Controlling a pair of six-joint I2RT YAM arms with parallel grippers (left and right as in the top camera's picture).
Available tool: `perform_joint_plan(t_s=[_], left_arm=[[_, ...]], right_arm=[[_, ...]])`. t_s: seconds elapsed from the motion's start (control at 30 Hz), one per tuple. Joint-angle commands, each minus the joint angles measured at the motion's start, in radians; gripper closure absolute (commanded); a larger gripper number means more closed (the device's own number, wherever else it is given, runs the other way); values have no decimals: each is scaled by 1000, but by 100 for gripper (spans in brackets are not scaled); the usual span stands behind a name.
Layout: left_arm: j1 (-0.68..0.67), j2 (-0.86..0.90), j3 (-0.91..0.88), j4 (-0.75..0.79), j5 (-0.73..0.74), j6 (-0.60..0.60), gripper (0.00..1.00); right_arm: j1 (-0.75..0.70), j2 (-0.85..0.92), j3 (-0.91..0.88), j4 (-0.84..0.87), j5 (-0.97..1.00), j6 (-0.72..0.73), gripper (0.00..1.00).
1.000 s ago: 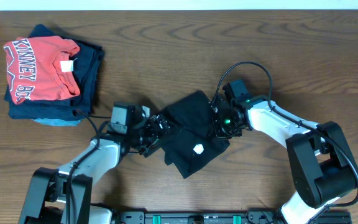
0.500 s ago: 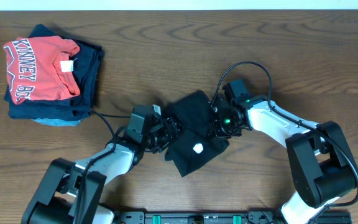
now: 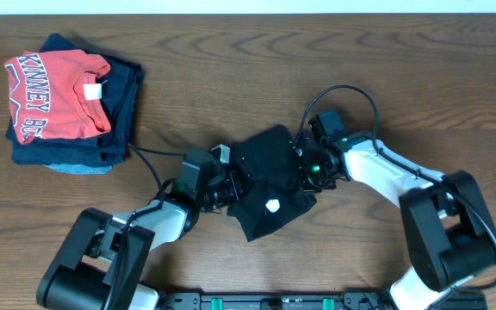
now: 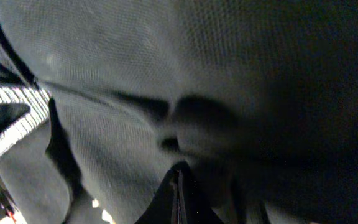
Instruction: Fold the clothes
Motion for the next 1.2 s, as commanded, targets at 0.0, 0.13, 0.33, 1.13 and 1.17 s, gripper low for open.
perform_joint_plan(t_s=[0.0,0.13,0.33,1.13,1.17], left_arm=[[43,-44,-7,-16,106,62,94],[138,-151,30,-16,266,33,94],[334,-335,121,-16,346,-77,94],[1053,-45,525,22,307,122,94],[1067,-15,533,22,307,123,94]], right_arm=[[-32,-122,4,-22,27,-5,97],[-86,-281,21,-43,27,-1,96],[-126,-464,24,-45,27,26,91],[-124,-521,24,-61,19,93,92],[-124,-521,24,-64,19,93,92]])
